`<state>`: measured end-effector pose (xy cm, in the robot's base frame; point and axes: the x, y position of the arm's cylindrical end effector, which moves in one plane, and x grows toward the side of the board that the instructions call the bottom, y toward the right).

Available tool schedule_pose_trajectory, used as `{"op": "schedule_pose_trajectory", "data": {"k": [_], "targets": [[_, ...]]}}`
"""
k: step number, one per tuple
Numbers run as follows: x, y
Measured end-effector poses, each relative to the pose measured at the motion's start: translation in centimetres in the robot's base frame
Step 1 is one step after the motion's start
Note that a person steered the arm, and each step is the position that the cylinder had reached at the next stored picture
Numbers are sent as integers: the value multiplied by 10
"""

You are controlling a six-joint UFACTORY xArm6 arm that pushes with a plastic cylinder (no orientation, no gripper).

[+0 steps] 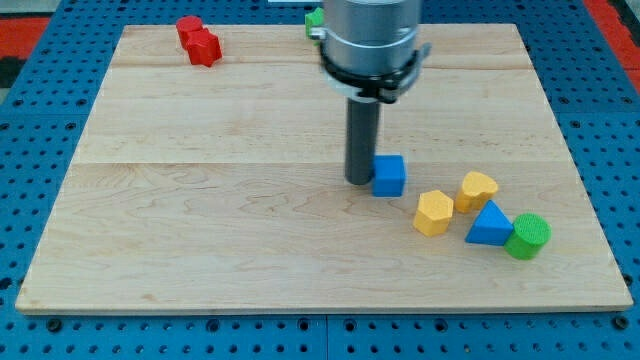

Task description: Push the green star slightly left

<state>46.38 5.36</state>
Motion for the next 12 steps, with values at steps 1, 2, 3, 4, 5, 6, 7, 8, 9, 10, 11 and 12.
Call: {"op": "schedule_pose_trajectory", "data": {"k": [1, 2, 3, 4, 5, 6, 7, 8, 9, 10, 11, 12], "targets": [[0, 33], [0, 21], [0, 14], [0, 14], [-9, 3], [-31, -10], [-38, -10], [-60, -11], [-102, -17], [-136, 7], [-166, 37], [-219, 47]]}}
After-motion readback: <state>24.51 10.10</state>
